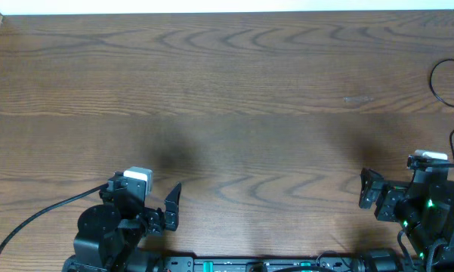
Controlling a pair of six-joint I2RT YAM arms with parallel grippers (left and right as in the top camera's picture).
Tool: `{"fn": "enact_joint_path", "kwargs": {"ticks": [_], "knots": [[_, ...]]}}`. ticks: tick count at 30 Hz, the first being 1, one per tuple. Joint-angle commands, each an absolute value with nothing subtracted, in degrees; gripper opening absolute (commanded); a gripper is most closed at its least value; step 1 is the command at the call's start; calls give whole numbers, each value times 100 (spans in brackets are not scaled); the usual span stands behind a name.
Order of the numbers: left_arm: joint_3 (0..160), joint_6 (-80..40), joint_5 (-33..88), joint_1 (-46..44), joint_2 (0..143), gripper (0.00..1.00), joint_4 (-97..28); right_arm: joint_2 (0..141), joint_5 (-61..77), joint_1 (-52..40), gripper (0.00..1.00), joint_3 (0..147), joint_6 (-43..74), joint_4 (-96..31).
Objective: Untangle cables
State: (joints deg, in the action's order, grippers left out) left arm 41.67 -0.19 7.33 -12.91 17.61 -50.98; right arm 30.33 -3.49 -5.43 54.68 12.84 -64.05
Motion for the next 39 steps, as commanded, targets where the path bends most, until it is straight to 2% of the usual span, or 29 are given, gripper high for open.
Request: {"fn": "enact_joint_path", "kwargs": {"ticks": [1,6,13,20,25,39], "knots": [[4147,-5,744,-1306,1730,100,-5116,3033,-414,-585,99,5527,1347,-6412],[4147,-1,646,-1275,1691,100,-5177,3033,-416,-585,99,5527,1347,-6412],[4145,19,467,-635,1184,100,-5179,3033,-416,-585,99,5527,1347,-6412],[4145,14,443,-364,458,100,-5227,3033,-414,-585,99,5527,1347,-6414],[4145,16,443,-322,3,100,-5435,3033,-416,-585,99,5527,1347,-6412],[4069,36,255,-248,10,100,-5293,3033,-416,-585,99,5527,1347,-6414]]}}
